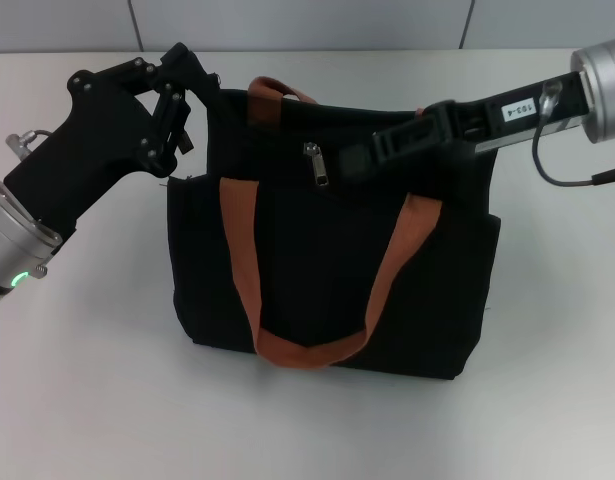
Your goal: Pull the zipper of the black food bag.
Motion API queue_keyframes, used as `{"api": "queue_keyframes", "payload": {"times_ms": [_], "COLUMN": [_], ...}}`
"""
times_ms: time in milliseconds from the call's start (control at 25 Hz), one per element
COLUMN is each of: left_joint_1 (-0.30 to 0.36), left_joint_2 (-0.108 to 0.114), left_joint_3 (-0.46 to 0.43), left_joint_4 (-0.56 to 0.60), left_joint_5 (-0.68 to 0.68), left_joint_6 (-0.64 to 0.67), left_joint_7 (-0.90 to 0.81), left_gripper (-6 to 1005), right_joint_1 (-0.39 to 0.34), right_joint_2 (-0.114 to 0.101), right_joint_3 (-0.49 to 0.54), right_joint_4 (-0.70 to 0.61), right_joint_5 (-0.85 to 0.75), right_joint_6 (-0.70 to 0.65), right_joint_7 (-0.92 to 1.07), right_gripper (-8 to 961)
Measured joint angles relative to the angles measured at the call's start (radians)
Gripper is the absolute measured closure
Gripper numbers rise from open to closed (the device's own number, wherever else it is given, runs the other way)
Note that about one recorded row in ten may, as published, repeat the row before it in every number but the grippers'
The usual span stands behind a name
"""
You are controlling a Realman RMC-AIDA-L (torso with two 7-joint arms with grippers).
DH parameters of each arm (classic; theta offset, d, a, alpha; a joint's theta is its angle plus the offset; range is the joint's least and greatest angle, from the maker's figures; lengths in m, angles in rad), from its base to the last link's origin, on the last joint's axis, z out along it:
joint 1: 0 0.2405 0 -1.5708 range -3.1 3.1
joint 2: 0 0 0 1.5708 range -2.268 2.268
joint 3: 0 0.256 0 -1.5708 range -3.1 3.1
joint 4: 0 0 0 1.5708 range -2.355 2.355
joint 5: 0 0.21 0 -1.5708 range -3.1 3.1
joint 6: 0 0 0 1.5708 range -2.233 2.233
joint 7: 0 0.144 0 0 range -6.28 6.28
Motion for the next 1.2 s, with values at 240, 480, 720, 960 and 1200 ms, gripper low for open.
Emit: {"api": "queue_keyframes", "payload": {"times_ms": [240,480,720,960,1200], "left_joint_1": [-0.011,-0.012,-0.012,-0.006,0.009], "left_joint_2": [0.001,0.001,0.002,0.003,0.005], "left_joint_3": [0.0,0.0,0.0,0.0,0.0], "left_joint_4": [0.002,0.019,0.024,0.025,0.031], "left_joint_5": [0.0,0.0,0.0,-0.001,0.0], "left_joint_6": [0.012,0.048,0.058,0.013,-0.002], "left_joint_7": [-0.049,-0.112,-0.134,-0.132,-0.123], "left_gripper": [947,946,946,945,943], "right_joint_1": [-0.089,-0.189,-0.23,-0.235,-0.228], "right_joint_2": [0.071,0.113,0.115,0.114,0.114], "right_joint_3": [-0.009,-0.006,-0.003,-0.002,-0.001], "right_joint_4": [-0.151,-0.241,-0.243,-0.245,-0.246], "right_joint_5": [0.002,0.048,0.093,0.114,0.115], "right_joint_6": [0.0,-0.047,-0.051,-0.054,-0.053], "right_joint_7": [-0.219,-0.485,-0.565,-0.568,-0.566], "right_gripper": [613,613,613,613,614]}}
